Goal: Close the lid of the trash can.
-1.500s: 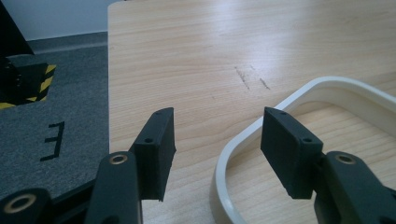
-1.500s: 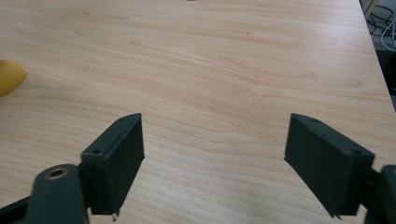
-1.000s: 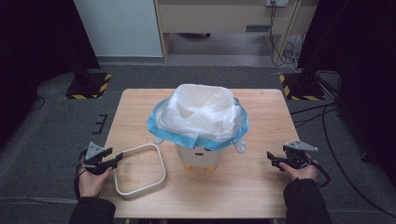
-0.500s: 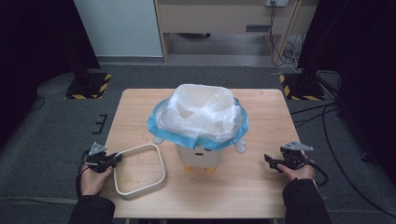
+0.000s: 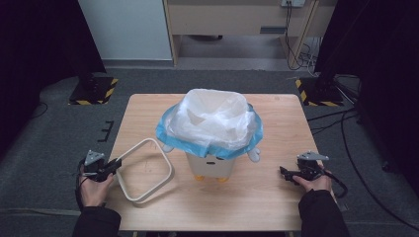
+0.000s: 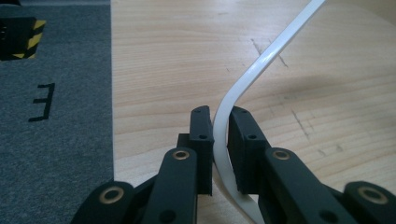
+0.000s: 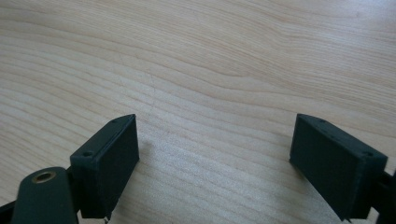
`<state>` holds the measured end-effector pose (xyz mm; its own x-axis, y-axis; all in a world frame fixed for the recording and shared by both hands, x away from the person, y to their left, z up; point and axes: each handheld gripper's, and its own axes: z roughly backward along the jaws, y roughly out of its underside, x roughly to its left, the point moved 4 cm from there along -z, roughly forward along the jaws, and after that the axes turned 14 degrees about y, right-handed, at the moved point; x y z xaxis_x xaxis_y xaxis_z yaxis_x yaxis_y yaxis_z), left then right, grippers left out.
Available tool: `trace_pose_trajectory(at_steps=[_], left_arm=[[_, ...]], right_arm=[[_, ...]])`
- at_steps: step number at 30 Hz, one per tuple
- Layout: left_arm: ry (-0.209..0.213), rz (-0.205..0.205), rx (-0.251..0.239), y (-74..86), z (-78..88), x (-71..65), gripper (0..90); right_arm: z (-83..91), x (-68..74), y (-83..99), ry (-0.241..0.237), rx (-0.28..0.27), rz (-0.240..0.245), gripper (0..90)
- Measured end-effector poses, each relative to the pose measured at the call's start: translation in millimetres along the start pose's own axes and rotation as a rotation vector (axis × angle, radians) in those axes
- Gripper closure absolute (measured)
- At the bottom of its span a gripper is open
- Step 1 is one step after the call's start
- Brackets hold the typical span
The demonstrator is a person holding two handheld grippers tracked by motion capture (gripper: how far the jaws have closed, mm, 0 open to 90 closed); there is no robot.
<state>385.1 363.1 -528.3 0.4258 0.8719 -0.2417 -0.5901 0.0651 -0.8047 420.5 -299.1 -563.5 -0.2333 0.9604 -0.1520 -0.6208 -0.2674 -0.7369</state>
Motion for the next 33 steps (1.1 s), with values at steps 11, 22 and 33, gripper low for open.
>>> trace_pose_trajectory(at_steps=[11, 22, 33], left_arm=[[-0.007, 0.038, -0.146, -15.1, 17.6, -6.2, 79.5], [0.056, 0.059, -0.344, -34.8, 48.7, -3.0, 79.5], [0.127, 0.030, -0.511, -64.3, 83.6, -18.3, 79.7]], right_arm=[[-1.0, 1.4, -0.2, 0.001, 0.009, 0.002, 12.0], [-2.1, 1.3, -0.2, 0.001, 0.018, 0.015, 8.0], [-2.4, 3.1, -0.1, -0.012, 0.025, 0.014, 4.7]])
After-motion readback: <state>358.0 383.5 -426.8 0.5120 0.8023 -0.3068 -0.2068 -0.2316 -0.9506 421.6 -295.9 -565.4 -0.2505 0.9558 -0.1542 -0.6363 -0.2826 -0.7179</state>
